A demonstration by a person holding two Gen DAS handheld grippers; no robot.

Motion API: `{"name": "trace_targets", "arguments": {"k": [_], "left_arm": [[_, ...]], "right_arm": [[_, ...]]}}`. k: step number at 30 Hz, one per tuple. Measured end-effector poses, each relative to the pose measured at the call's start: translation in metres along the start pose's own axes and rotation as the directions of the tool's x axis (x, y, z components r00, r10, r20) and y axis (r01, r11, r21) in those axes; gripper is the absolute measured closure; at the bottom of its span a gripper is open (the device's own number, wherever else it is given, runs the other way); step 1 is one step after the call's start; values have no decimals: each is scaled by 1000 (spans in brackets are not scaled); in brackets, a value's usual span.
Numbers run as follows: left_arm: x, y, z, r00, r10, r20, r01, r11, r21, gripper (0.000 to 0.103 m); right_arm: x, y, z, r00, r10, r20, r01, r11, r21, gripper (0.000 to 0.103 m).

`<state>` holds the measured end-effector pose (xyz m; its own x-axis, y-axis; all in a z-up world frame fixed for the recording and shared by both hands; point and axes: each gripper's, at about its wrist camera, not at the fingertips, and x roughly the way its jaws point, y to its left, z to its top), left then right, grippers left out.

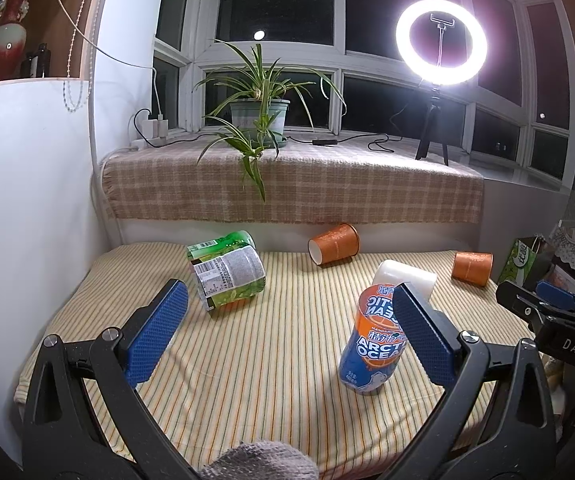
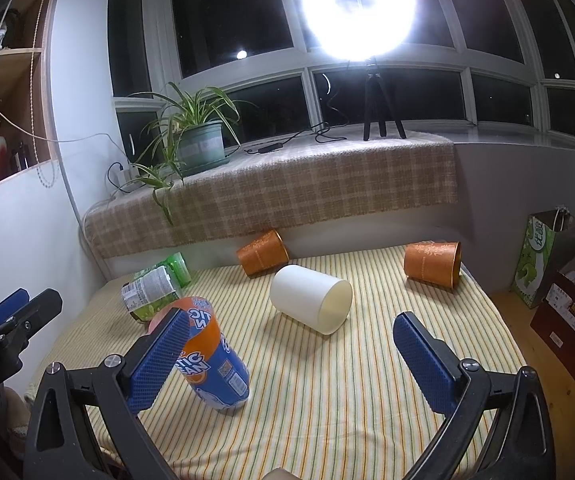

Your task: Flip cup upright

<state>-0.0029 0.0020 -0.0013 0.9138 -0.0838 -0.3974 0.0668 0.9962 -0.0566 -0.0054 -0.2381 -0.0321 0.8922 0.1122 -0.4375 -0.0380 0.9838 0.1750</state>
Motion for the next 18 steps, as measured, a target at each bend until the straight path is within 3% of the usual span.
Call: {"name": "trace_targets", "arguments": {"k": [18], "left_arm": [[0,0,0,1000,-1,0,1,1000,1,0]], "right_arm": [[5,-1,-2,1000,3,-17,-3,1000,5,0]]}}
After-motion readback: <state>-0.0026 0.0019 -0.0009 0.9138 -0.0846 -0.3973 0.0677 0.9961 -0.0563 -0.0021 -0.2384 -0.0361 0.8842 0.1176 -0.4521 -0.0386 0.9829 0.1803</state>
